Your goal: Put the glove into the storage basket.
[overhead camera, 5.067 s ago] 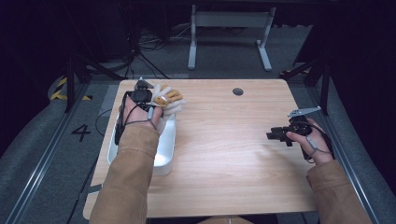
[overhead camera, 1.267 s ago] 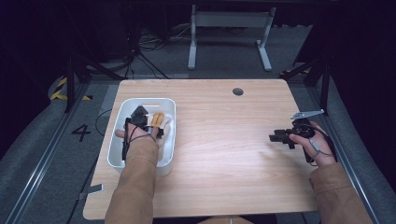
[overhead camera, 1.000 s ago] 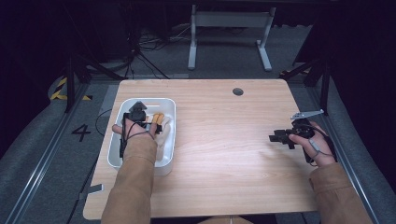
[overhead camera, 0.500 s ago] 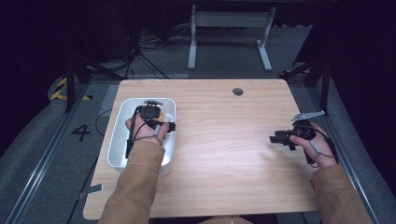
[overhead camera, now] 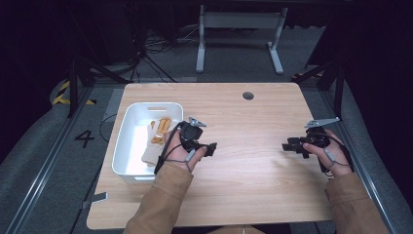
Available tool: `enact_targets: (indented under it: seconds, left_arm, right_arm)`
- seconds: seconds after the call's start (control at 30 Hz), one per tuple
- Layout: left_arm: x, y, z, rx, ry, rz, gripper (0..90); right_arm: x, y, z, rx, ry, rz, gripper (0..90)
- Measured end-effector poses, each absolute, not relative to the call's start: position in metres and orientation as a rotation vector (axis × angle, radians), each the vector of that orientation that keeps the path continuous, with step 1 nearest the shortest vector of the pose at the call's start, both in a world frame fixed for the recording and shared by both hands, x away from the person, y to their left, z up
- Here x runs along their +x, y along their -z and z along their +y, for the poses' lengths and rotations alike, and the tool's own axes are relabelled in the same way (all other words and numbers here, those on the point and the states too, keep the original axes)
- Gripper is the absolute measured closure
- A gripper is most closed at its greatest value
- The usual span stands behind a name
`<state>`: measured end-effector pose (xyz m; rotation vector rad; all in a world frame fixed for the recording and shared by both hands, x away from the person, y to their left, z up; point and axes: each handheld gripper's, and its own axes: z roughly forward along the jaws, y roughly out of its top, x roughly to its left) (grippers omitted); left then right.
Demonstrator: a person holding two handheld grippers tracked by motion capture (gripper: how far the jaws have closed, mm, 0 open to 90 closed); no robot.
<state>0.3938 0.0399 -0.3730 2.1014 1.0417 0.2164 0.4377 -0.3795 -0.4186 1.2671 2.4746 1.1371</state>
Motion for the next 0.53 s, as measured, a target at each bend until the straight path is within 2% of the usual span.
enact_targets:
  seconds: [0.23, 0.3, 0.43, 0.53]
  left_arm:
    - [0.387, 0.415, 0.022, 2.205, -0.099, 0.893, 30.3]
    - [0.386, 0.423, 0.018, 2.279, -0.075, 0.857, 30.5]
    - [0.384, 0.436, 0.013, 2.255, 0.006, 0.865, 29.3]
    - [0.383, 0.446, 0.008, 2.290, -0.008, 0.835, 28.8]
  right_arm:
    - [0.436, 0.421, -0.376, 1.250, -1.122, 2.483, 50.9]
    - [0.435, 0.422, -0.375, 1.246, -1.114, 2.490, 50.9]
    - [0.436, 0.423, -0.371, 1.228, -1.107, 2.503, 50.8]
    - [0.437, 0.424, -0.370, 1.214, -1.103, 2.510, 50.7]
